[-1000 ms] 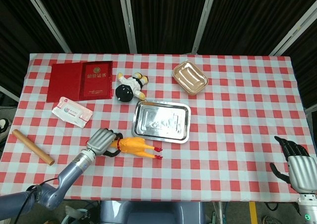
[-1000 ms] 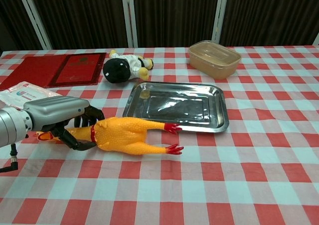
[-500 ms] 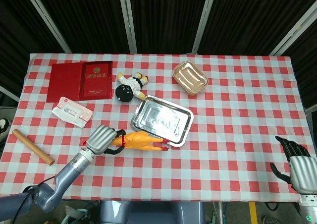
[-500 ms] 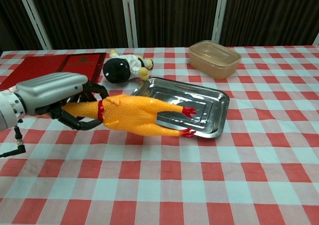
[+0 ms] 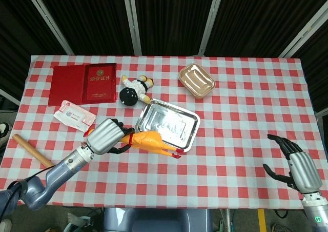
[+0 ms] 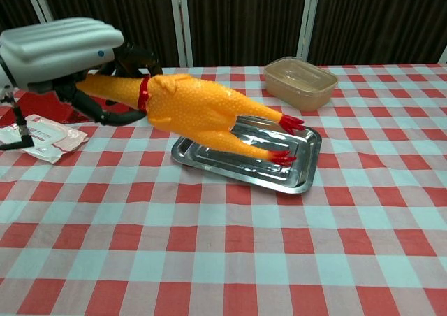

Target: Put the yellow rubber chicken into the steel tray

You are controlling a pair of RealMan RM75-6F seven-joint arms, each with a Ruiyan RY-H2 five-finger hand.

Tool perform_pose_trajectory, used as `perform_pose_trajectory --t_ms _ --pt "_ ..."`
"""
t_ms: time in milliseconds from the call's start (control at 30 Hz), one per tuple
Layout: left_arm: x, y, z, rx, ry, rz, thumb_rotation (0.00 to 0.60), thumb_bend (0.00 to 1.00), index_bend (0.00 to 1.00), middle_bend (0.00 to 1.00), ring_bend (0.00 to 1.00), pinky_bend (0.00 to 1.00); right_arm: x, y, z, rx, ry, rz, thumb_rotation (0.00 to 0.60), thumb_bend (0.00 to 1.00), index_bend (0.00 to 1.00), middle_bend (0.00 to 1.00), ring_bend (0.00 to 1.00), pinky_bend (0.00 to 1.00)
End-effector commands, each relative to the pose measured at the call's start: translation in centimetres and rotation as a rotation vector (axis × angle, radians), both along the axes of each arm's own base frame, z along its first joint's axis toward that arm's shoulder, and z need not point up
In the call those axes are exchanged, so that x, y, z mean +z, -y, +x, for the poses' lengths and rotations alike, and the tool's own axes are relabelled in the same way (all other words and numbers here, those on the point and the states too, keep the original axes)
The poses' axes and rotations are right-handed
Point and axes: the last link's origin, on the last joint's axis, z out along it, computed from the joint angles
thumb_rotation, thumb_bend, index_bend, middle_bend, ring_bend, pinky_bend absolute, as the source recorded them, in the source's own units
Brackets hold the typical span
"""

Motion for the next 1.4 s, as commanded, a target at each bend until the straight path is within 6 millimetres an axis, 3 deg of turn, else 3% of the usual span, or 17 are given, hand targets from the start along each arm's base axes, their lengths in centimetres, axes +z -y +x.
perform_pose_trajectory --t_ms 33,233,533,767,1400 --pt "1.1 -1.1 2.0 -0.037 -0.034 0.038 0.6 0.75 0.64 0.74 0.65 0.69 -0.1 2.3 3.3 0.068 0.15 0.14 0.6 0.3 0.17 0.23 0.22 0.29" --pt "1.8 -2.2 4.2 -0.03 -0.065 0.037 0.6 0.75 0.64 0.74 0.65 0.69 -1.7 4.0 6.5 0.077 0.328 0.324 0.6 0.3 0.17 0.23 0.22 0.29" --pt "1.8 -2.8 7.3 -0.077 -0.104 0.041 0.6 0.75 0.64 0.74 0.65 0.69 -4.3 7.2 9.1 0.051 0.4 0.42 0.6 0.3 0.17 0.22 0.2 0.29" --pt "0.7 -2.5 9.8 -0.087 -0.125 0.006 0.6 0.75 0.64 0.74 0.65 0.69 -6.0 9.3 11.0 0.048 0.397 0.437 0.6 0.3 0.16 0.21 0.19 0.29" --pt "-1.5 -2.3 12.9 -0.092 -0.167 -0.001 0.6 0.75 0.64 0.74 0.65 0.69 -9.0 11.5 12.2 0.006 0.315 0.468 0.6 0.3 0.16 0.21 0.18 0.29"
